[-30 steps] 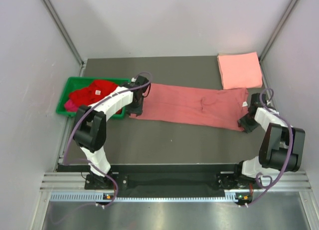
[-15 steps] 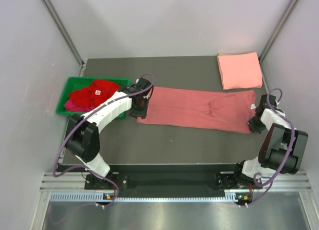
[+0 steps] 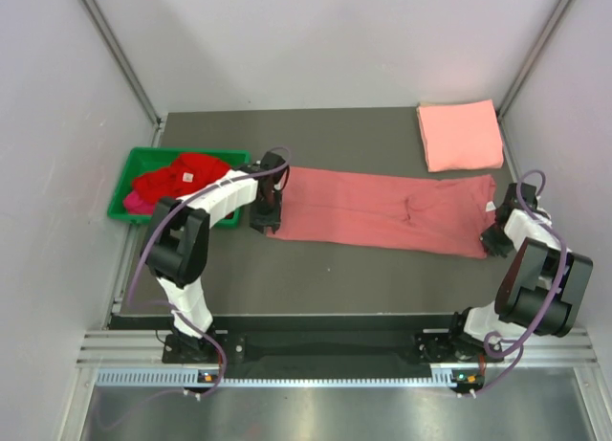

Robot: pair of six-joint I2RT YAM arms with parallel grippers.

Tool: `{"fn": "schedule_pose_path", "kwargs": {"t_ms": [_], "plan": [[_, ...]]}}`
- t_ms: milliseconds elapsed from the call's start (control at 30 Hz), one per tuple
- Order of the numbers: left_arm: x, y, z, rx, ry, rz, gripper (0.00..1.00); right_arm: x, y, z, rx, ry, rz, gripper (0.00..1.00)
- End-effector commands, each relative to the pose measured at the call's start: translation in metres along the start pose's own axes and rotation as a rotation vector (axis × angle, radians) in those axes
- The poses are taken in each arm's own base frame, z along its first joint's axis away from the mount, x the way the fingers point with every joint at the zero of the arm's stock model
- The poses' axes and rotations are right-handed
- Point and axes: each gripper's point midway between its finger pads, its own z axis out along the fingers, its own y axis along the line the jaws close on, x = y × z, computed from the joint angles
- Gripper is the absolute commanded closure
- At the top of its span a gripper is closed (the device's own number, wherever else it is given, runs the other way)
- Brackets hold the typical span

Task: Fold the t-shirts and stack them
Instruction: Fold the tshirt

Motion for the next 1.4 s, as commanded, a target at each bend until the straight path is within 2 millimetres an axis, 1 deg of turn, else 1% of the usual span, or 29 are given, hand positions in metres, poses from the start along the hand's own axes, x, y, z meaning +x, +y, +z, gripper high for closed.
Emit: {"fn": "schedule_pose_path", "kwargs": {"t_ms": [0,33,133,267,333,367,400,467,500,533,567,600,633,667,733,767,833,867,900,933,967,1033,1100,1167,1367], "plan": [[-0.023,0.0,0.001,0.019,-0.053,-0.048,0.6,-0.018,-0.002,-0.009,-0.009,-0.063,0.004,1.0],[-0.024,0.0,0.002,0.025,-0.053,-0.045,0.59,-0.018,-0.002,-0.009,-0.01,-0.065,0.005,1.0],[-0.021,-0.01,0.008,0.08,-0.033,-0.039,0.6,-0.018,-0.001,-0.008,-0.009,-0.062,0.002,1.0],[-0.013,-0.004,0.016,0.043,-0.001,-0.039,0.6,-0.019,-0.002,-0.008,-0.005,-0.062,0.005,1.0],[-0.01,-0.003,0.019,0.04,0.01,-0.034,0.63,-0.02,-0.002,-0.008,-0.003,-0.066,0.007,1.0],[-0.007,-0.002,0.019,0.04,0.019,-0.035,0.67,-0.02,-0.003,-0.008,-0.001,-0.066,0.007,1.0],[-0.005,-0.002,0.019,0.041,0.023,-0.036,0.78,-0.02,-0.004,-0.008,0.003,-0.064,0.005,1.0],[0.0,0.001,0.019,0.03,0.03,-0.042,0.91,-0.02,-0.006,-0.009,0.011,-0.063,0.008,1.0],[0.003,0.003,0.018,0.024,0.032,-0.044,1.0,-0.02,-0.007,-0.008,0.013,-0.061,0.007,1.0],[0.005,0.005,0.019,0.017,0.034,-0.048,1.0,-0.02,-0.008,-0.007,0.014,-0.056,0.006,1.0],[0.012,0.006,0.021,0.013,0.052,-0.052,1.0,-0.02,-0.009,-0.007,0.02,-0.053,0.007,1.0],[0.015,0.006,0.022,0.016,0.061,-0.053,1.0,-0.019,-0.011,-0.005,0.024,-0.043,0.023,1.0],[0.02,0.003,0.023,0.023,0.073,-0.057,1.0,-0.021,-0.01,-0.005,0.019,-0.039,0.027,1.0],[0.027,0.005,0.024,0.013,0.084,-0.056,1.0,-0.021,-0.01,-0.006,0.022,-0.03,0.029,1.0],[0.03,0.008,0.021,-0.007,0.063,-0.059,1.0,-0.026,-0.01,-0.011,0.021,-0.042,0.03,1.0],[0.037,0.011,0.023,-0.014,0.068,-0.059,1.0,-0.027,-0.01,-0.013,0.019,-0.046,0.03,1.0],[0.04,0.012,0.016,-0.007,0.056,-0.063,1.0,-0.028,-0.01,-0.017,0.014,-0.054,0.026,1.0],[0.046,0.013,0.016,-0.009,0.065,-0.062,1.0,-0.029,-0.01,-0.018,0.013,-0.057,0.02,1.0],[0.047,0.013,0.011,0.001,0.055,-0.064,1.0,-0.028,-0.012,-0.018,0.014,-0.055,0.012,1.0],[0.055,0.013,0.01,0.004,0.065,-0.06,1.0,-0.026,-0.012,-0.019,0.015,-0.049,0.006,1.0],[0.057,0.011,0.005,0.024,0.058,-0.06,1.0,-0.025,-0.013,-0.018,0.019,-0.043,0.001,1.0],[0.064,0.006,0.001,0.049,0.06,-0.055,1.0,-0.019,-0.017,-0.015,0.033,-0.021,0.0,1.0],[0.074,0.005,0.0,0.068,0.064,-0.061,1.0,-0.012,-0.021,-0.011,0.037,0.005,0.009,1.0],[0.083,0.007,0.002,0.066,0.075,-0.065,1.0,-0.012,-0.024,-0.01,0.052,0.007,0.012,1.0],[0.086,0.011,-0.004,0.049,0.066,-0.072,1.0,-0.022,-0.042,-0.012,0.137,-0.035,0.02,1.0]]}}
